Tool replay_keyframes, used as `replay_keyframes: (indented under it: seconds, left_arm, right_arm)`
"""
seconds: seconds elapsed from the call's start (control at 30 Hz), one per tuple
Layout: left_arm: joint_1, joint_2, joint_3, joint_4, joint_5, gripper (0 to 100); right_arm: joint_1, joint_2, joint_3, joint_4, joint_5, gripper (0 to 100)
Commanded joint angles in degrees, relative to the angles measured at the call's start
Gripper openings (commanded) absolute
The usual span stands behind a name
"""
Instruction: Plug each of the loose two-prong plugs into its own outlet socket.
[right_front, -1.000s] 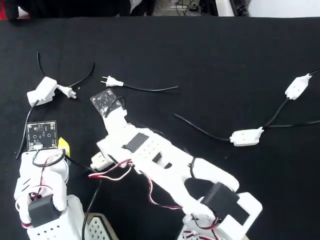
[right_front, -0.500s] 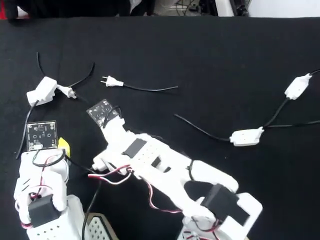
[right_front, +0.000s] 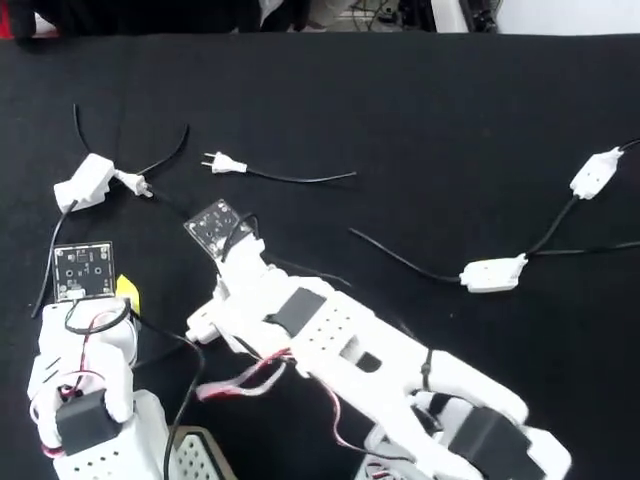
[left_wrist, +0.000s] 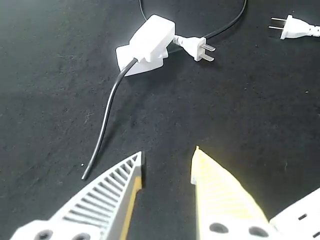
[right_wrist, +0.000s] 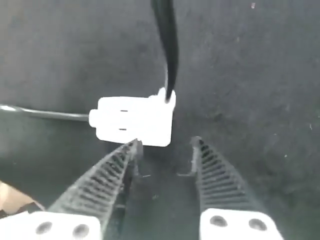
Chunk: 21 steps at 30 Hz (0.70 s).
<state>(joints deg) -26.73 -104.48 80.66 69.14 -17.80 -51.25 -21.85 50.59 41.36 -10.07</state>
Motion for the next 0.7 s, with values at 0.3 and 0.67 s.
replay_keyframes:
  seconds: [0.3, 0.67]
  left_arm:
    - [-0.04, -0.09, -0.48, -0.62, 1.23, 17]
    - [-0.04, -0.09, -0.48, -0.62, 1.23, 17]
  right_arm:
    - [-0.44, -2.42, -0.4, -4.4, 0.09, 14.9]
    - [-0.44, -2.33, 2.15, -7.74, 0.09, 2.6]
